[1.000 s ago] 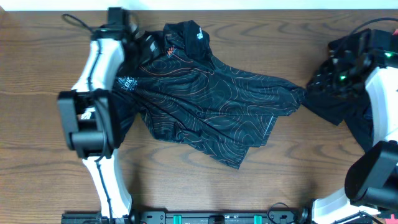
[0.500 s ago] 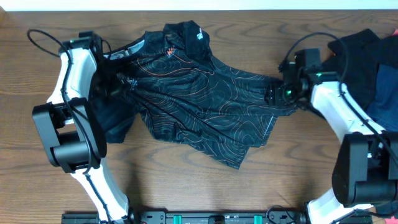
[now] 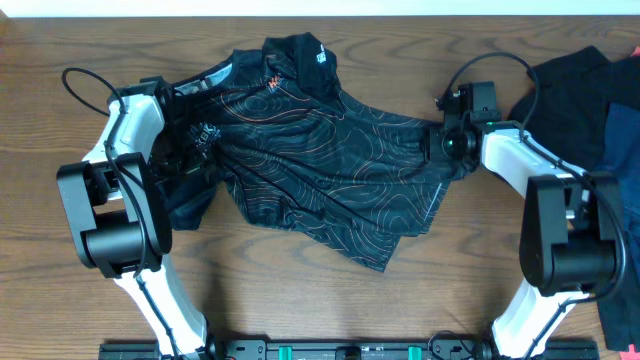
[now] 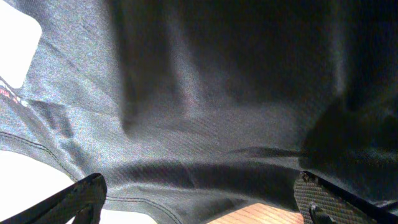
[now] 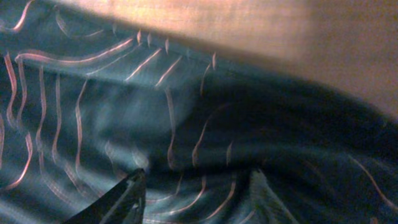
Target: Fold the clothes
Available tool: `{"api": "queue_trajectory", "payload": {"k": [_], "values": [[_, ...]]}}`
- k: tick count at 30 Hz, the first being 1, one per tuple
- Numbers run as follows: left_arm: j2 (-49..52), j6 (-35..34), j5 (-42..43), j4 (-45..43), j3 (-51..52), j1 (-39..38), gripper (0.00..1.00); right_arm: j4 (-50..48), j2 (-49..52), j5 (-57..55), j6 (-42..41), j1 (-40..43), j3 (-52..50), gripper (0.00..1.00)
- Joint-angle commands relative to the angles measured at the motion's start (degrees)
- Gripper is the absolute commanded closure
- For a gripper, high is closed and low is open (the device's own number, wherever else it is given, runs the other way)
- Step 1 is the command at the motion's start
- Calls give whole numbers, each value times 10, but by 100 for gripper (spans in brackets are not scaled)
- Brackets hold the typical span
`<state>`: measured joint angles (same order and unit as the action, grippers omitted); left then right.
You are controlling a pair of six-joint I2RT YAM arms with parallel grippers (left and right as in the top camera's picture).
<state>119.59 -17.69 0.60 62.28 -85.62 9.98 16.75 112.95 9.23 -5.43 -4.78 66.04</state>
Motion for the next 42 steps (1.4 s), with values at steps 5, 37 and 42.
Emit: {"api": "queue_trajectory", "payload": {"k": [5,37,42], "values": [[3,9,-11,28,2,0,2,-90,127,-88,0,15,69,51],[-25,26,-2,43,2,-1,2,730,269,32,99,73,744,22],[-25,26,-2,40,2,-1,2,764,269,31,80,36,692,20]]}}
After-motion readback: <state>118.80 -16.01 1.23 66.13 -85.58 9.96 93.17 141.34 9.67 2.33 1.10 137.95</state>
